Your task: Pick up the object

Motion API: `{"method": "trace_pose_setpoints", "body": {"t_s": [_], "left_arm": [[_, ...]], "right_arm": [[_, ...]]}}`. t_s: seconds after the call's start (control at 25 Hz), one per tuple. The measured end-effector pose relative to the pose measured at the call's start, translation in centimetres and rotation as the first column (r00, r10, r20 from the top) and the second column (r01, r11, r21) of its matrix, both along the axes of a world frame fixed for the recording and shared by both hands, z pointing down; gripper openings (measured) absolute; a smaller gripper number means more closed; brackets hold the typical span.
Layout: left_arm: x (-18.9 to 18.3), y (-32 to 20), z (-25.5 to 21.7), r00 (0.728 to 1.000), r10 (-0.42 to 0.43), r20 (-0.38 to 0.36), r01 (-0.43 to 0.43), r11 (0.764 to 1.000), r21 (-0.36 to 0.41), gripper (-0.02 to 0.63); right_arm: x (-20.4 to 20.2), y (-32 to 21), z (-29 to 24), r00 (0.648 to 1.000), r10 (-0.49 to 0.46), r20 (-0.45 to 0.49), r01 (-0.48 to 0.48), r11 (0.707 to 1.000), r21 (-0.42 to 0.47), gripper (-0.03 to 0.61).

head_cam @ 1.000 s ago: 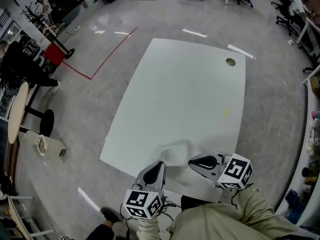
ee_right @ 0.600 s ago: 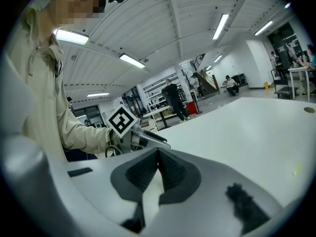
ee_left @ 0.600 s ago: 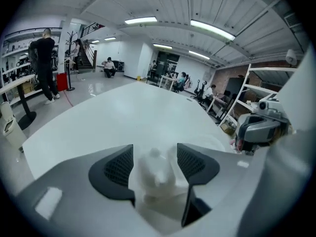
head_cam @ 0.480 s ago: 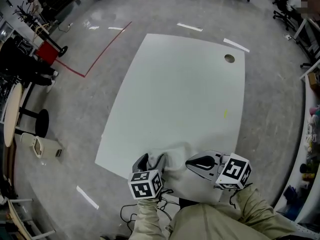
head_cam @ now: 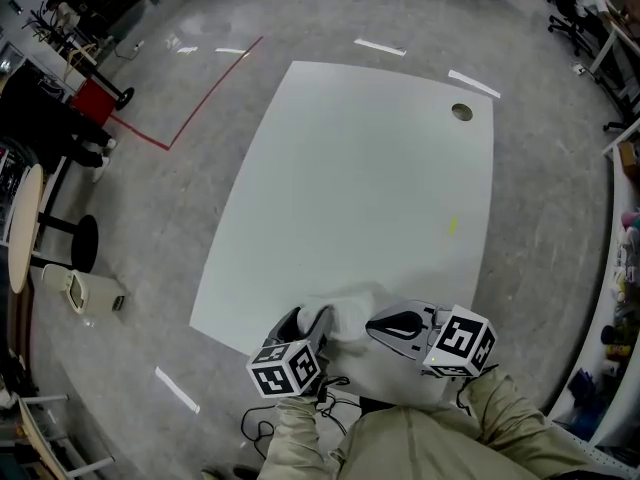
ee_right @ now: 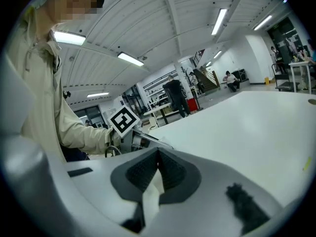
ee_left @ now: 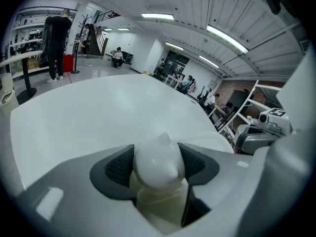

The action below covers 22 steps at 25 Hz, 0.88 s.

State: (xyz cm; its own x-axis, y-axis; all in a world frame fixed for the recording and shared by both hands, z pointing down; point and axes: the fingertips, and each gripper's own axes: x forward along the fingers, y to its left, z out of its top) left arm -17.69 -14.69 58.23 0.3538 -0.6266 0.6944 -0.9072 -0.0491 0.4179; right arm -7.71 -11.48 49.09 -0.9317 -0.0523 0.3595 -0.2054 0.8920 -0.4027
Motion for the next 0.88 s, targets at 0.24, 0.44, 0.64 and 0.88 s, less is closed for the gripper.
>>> {"method": "trace_pose_setpoints", "body": {"t_s": [0.24,0.44,0.64,0.88], "left_arm": [[-0.1,0.1,0.1,1.000,-0.024,-0.004,0.023,0.999,-0.034,0.270],[0.5,0.7,-1.9,1.000,-0.023,0.009,0.023,1.000,0.013,0.268],[0.6,1.5,-5.5,0.999,-0.029,0.035,0.025,0.995,0.101,0.268],[0.3,4.2,-7.6,0.997,-0.078,0.017,0.074,0.983,0.168,0.268]], "right_arm": [[-0.6,0.6,0.3,1.000,-0.030,-0.003,0.030,1.000,0.009,0.002],[0.3,0.1,-1.3,1.000,-0.010,0.021,0.010,0.999,0.034,0.002],[2.0,-0.6,-3.4,0.998,0.023,0.055,-0.027,0.997,0.067,0.002],[3.6,-0.2,-3.8,0.996,0.050,0.076,-0.058,0.993,0.099,0.002]]}}
